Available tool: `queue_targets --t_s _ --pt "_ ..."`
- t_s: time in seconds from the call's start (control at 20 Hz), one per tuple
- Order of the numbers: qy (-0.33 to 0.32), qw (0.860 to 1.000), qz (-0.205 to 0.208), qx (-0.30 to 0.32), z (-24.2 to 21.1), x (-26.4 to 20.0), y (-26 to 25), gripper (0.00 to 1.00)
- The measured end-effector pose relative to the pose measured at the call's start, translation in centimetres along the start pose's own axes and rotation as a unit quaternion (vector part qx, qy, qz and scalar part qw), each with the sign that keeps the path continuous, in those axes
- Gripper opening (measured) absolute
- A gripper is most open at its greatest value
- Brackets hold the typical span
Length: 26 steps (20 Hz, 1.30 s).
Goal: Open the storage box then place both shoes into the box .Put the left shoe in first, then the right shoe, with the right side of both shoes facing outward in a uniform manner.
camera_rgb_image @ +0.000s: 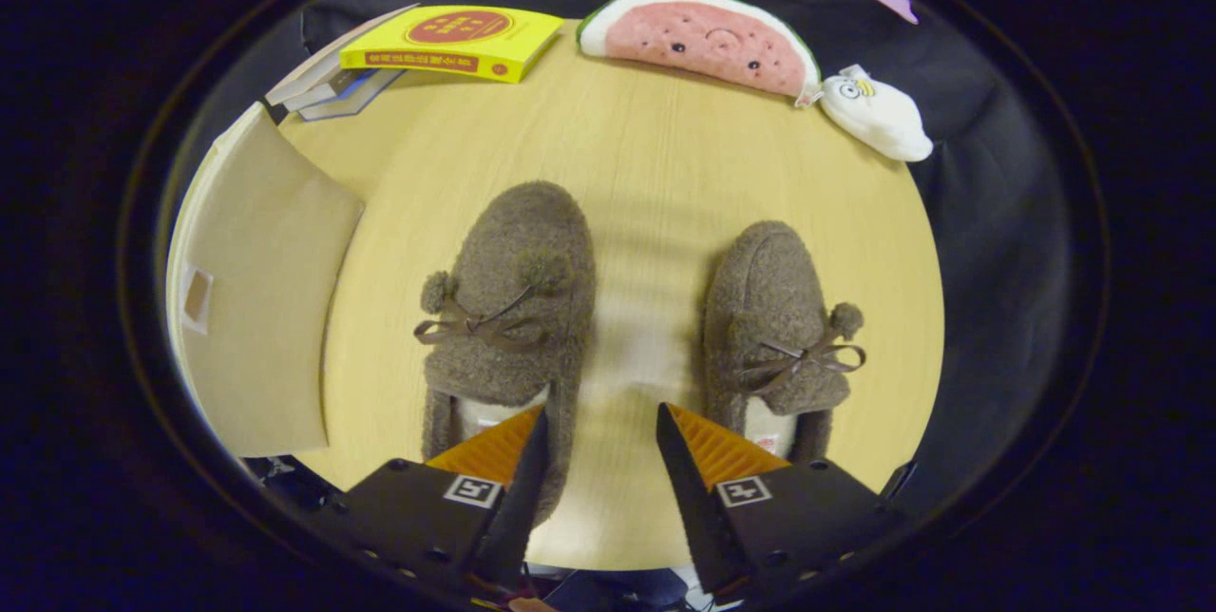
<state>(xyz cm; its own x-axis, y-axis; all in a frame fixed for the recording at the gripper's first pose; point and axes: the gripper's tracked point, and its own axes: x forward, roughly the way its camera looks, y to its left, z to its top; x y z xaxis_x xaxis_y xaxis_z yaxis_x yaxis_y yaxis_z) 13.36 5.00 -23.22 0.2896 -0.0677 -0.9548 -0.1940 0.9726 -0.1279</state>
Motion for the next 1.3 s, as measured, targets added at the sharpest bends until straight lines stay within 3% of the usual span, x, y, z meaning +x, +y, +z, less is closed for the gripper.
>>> queue_targets --t_s 0.15,0.25,0.35,0.45,0.8,0.95,1.1,1.2,1.3 --pt "-0.002 1.0 0.028 0.007 0.3 0.1 1.1 0.07" --pt "-0.002 0.999 0.034 0.013 0.1 -0.1 1.1 0.07" --pt "-0.008 0.996 0.066 0.053 0.4 -1.0 1.6 0.0" --pt "-0.008 0.994 0.084 0.067 0.4 -2.4 1.6 0.0" --pt "-0.066 0.987 0.12 0.087 2.3 -12.2 3.0 0.0" --pt "-0.095 0.982 0.14 0.087 3.7 -16.6 5.5 0.0" --pt "-0.108 0.972 0.187 0.096 5.0 -19.8 10.1 0.0" --pt "-0.111 0.966 0.212 0.095 5.7 -20.8 13.3 0.0" --pt "-0.117 0.966 0.213 0.089 6.4 -20.5 16.2 0.0"
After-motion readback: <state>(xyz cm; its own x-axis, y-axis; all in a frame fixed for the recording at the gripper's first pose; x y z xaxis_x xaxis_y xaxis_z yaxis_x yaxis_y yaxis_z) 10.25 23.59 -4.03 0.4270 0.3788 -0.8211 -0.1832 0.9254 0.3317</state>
